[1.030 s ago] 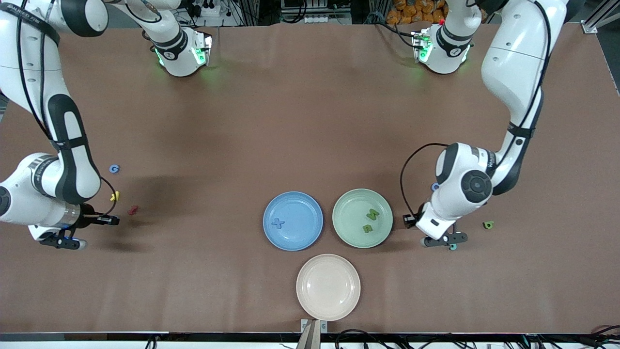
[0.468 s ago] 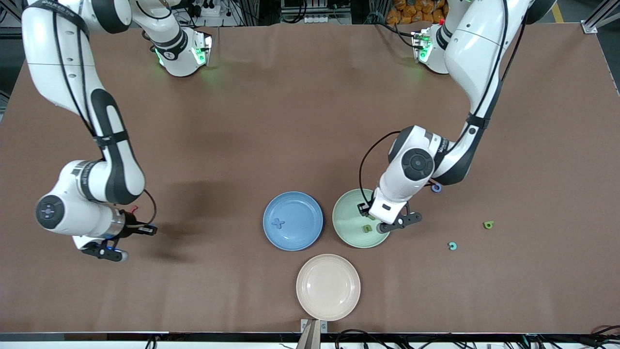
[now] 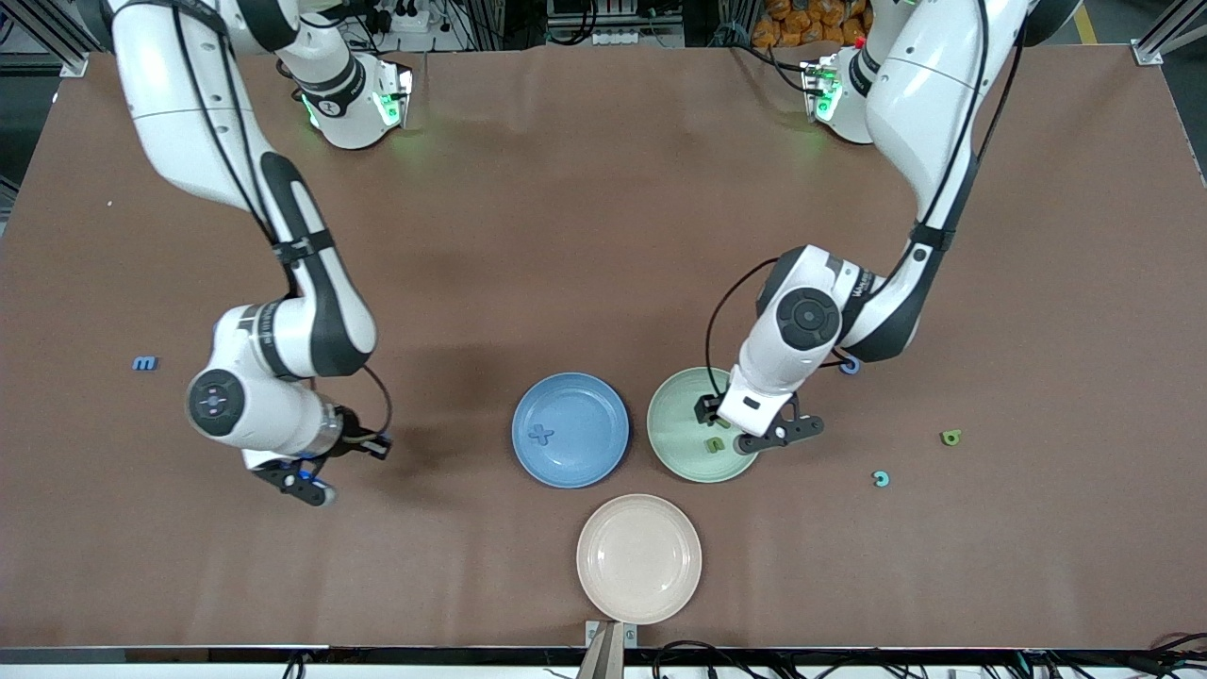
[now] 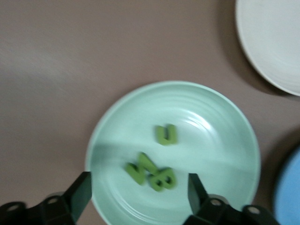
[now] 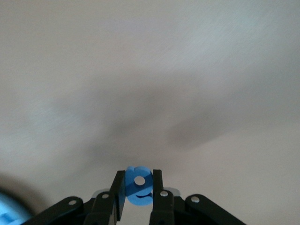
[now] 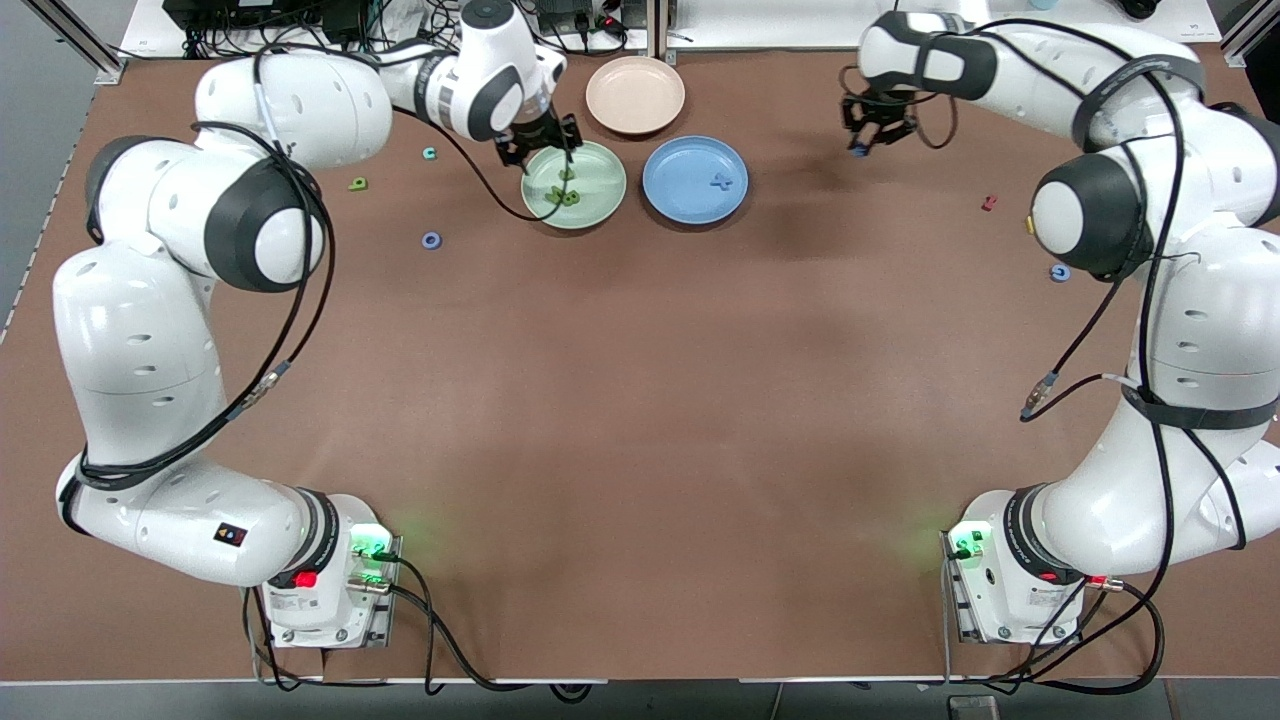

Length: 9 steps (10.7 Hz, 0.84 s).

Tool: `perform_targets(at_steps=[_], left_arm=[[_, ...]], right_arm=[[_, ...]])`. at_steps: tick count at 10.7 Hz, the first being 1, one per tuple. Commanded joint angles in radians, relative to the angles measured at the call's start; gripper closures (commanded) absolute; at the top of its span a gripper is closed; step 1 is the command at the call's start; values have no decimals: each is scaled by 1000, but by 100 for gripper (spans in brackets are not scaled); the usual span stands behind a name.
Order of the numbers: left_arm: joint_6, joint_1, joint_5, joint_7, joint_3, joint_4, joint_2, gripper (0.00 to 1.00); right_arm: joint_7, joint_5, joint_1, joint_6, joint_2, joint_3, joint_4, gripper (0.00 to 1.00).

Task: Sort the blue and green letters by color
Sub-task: 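Release the B while the right gripper drops the o into the blue plate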

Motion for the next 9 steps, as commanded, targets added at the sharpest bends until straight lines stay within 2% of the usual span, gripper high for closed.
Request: perform_targets(at_steps=[1, 2, 4, 6, 7, 8, 9], left_arm=[[-81, 126, 64, 186, -36, -15, -36, 0], [-85, 169, 64, 266, -50, -21, -39, 0], [-85, 244, 64, 367, -62, -39, -41, 0], [-85, 316, 65, 488, -62, -59, -50, 0], [-85, 355, 96, 533, -64, -69, -50, 0], [-83, 390, 132, 556, -65, -76, -51, 0], [-79, 433, 149, 588, -76, -79, -47, 0]], right_arm=[[225, 68, 116, -5, 3, -3, 33, 100], [293, 106, 146, -4, 3, -1, 38, 100], [361, 245, 215, 2, 10, -3, 48, 100], [417, 329, 259, 36, 10, -3, 48, 100], [448, 346, 287, 62, 12, -3, 47, 94], [483, 344, 318, 100, 12, -6, 41, 81], [540, 335, 325, 131, 12, -6, 38, 35]])
